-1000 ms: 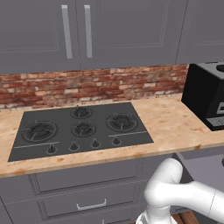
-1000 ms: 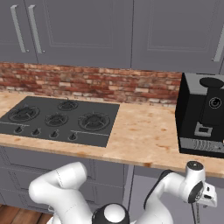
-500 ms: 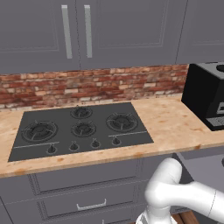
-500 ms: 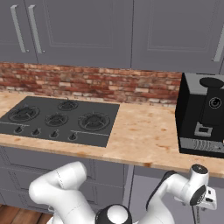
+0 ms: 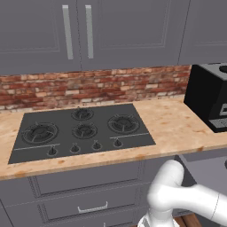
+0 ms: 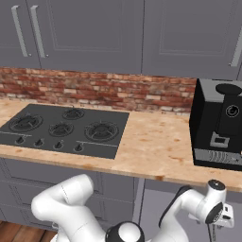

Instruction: Take the tongs from the drawer on the right and place them on the dining counter next to the tray containing the kebab skewer.

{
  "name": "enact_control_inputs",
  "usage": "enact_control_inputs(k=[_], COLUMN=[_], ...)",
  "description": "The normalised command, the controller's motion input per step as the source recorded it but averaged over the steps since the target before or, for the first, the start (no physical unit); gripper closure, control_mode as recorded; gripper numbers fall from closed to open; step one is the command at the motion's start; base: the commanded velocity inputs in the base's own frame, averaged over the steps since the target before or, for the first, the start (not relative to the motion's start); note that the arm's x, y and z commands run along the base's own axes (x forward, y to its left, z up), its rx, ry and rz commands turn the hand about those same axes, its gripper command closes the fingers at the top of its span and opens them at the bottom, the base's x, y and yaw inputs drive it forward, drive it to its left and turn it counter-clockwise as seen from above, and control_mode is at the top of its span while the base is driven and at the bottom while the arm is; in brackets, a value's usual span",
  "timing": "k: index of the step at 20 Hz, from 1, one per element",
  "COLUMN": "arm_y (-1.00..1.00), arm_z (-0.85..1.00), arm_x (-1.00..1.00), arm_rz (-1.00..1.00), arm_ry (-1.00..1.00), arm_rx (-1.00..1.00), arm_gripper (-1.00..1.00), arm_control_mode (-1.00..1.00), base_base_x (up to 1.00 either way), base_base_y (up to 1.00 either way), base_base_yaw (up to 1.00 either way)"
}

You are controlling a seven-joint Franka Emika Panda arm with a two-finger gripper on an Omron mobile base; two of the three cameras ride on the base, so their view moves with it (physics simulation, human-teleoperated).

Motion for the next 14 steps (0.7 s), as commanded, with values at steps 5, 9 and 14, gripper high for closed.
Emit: enact_control_inputs(k=[5, 9, 14], arm_y=[0.0, 0.0, 0.0], arm_z=[-0.21, -0.16, -0.15], arm_x=[0.0, 0.07, 0.06], arm_rz=[0.01, 0.0, 0.0], arm_ry=[0.0, 0.0, 0.0], arm_rx=[0.0, 0.0, 0.0], arm_gripper=[-1.0, -1.0, -1.0], arm_control_mode=[-1.0, -1.0, -1.0], base_base_x=[0.0, 0.0, 0.0], base_base_y=[0.0, 0.0, 0.0], base_base_yaw=[0.0, 0.0, 0.0])
